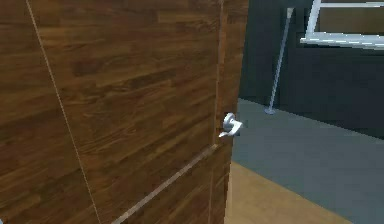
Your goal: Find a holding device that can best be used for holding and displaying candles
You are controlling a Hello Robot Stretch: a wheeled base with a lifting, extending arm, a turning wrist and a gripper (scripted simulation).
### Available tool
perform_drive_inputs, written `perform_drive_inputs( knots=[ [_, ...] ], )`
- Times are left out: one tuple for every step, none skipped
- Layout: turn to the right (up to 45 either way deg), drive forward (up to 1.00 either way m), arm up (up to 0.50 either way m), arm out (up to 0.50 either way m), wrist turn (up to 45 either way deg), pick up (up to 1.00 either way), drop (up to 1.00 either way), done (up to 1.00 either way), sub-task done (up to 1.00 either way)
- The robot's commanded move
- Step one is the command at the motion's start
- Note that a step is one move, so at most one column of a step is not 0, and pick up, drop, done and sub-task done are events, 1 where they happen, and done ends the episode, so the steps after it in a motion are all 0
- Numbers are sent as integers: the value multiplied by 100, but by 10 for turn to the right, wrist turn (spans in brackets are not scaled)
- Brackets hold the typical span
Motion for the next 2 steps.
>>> perform_drive_inputs(
  knots=[
    [300, 0, 0, 0, 0, 0, 0, 0, 0],
    [0, 25, 0, 0, 0, 0, 0, 0, 0]
  ],
)
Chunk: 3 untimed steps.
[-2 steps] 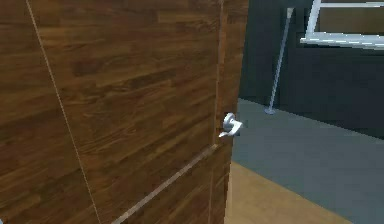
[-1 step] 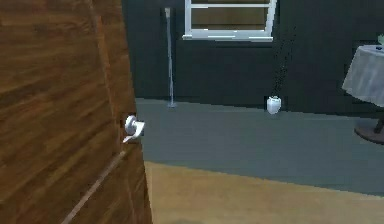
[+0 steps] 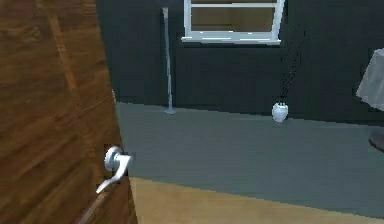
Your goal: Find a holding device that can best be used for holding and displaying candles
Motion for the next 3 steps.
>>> perform_drive_inputs(
  knots=[
    [120, 0, 0, 0, 0, 0, 0, 0, 0],
    [0, 5, 0, 0, 0, 0, 0, 0, 0],
    [390, 0, 0, 0, 0, 0, 0, 0, 0]
  ],
)
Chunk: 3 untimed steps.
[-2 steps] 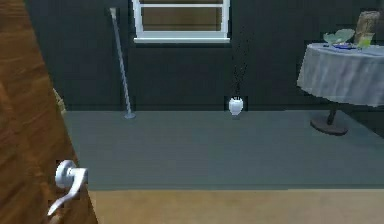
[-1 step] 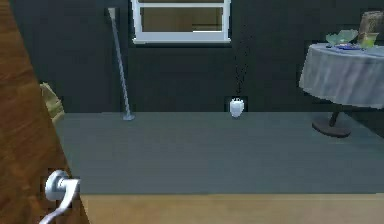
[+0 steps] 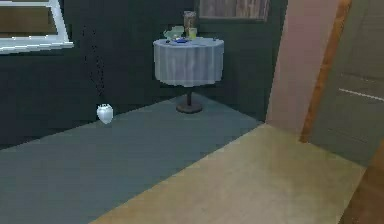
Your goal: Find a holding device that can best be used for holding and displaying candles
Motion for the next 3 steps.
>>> perform_drive_inputs(
  knots=[
    [0, 100, 0, 0, 0, 0, 0, 0, 0],
    [0, 100, 0, 0, 0, 0, 0, 0, 0],
    [-30, 0, 0, 0, 0, 0, 0, 0, 0]
  ],
)
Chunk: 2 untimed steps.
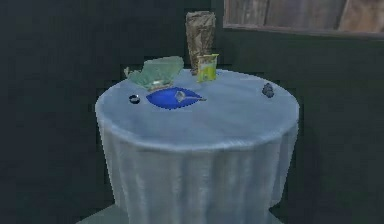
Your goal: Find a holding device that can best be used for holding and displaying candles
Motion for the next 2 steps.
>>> perform_drive_inputs(
  knots=[
    [0, 95, 0, 0, 0, 0, 0, 0, 0],
    [0, 0, 0, 0, 0, 0, 0, 100, 0]
  ],
)
